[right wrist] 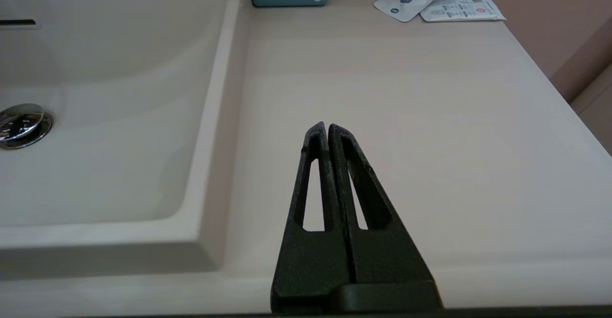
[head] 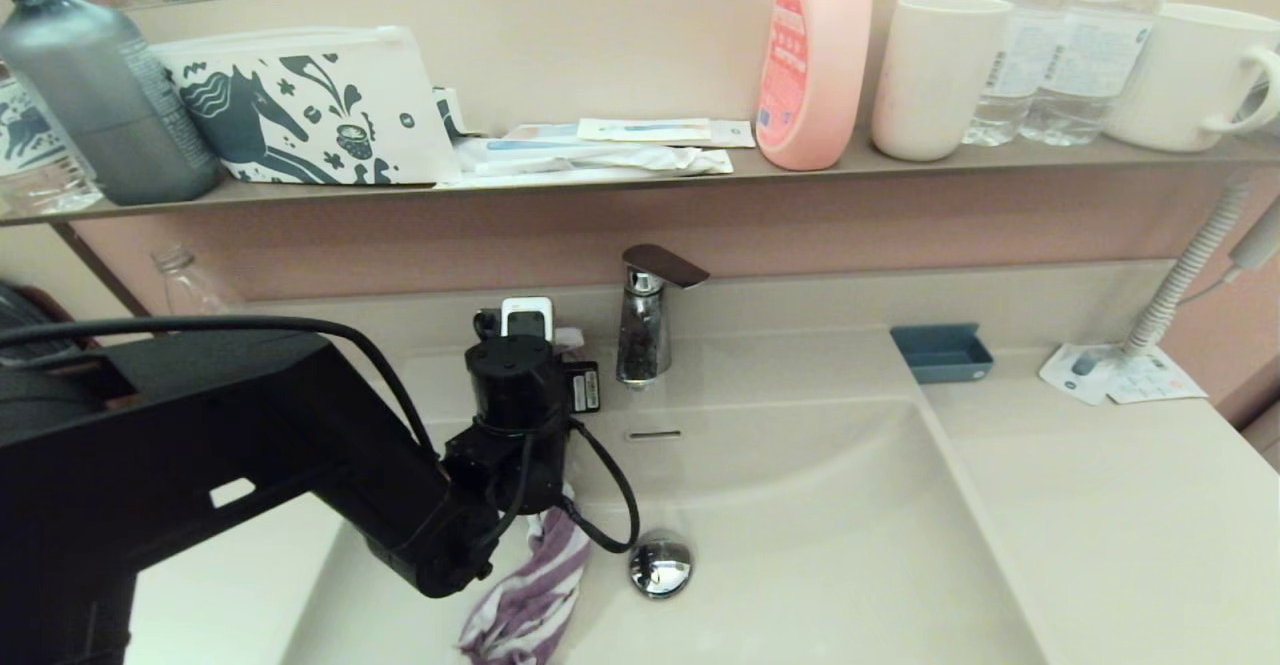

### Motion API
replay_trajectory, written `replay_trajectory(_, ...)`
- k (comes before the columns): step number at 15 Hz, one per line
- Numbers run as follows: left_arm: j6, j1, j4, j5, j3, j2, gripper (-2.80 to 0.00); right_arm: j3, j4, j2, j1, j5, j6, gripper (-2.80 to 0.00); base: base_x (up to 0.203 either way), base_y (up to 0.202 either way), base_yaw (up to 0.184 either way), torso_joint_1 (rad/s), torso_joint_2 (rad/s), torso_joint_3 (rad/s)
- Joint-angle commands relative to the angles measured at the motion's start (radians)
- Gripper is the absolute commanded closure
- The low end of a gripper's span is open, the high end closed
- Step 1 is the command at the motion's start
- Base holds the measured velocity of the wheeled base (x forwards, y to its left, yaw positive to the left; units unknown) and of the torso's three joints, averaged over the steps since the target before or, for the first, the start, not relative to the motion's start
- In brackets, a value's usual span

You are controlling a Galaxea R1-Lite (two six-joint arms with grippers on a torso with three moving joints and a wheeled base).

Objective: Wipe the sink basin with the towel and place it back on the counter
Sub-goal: Wipe the sink

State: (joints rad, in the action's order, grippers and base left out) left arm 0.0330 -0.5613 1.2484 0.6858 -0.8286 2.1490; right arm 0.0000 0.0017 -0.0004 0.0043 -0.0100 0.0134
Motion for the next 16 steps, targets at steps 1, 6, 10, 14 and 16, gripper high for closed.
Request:
replay_trajectory(1,-0.004,-0.044,-0.005,0.018,-0.041,0.055,0.00,0.000,0.000,0.000,0.000,-0.001,0.000,0.00,0.000,0.000,0.000,0.000,0.00,0.000)
replay_trajectory(6,-0.079,-0.093,-0.062,0.040,-0.091,0.123,0.00,0.000,0.000,0.000,0.000,-0.001,0.000,0.00,0.000,0.000,0.000,0.000,0.00,0.000)
replay_trajectory(10,-0.114,-0.089,-0.130,0.037,-0.191,0.148,0.00,0.000,0.000,0.000,0.000,-0.001,0.000,0.00,0.000,0.000,0.000,0.000,0.00,0.000)
replay_trajectory(14,-0.116,-0.087,-0.142,0.035,-0.271,0.194,0.00,0.000,0.000,0.000,0.000,-0.001,0.000,0.00,0.000,0.000,0.000,0.000,0.00,0.000)
replay_trajectory(16,-0.116,-0.071,-0.142,0.029,-0.270,0.197,0.00,0.000,0.000,0.000,0.000,-0.001,0.000,0.00,0.000,0.000,0.000,0.000,0.00,0.000)
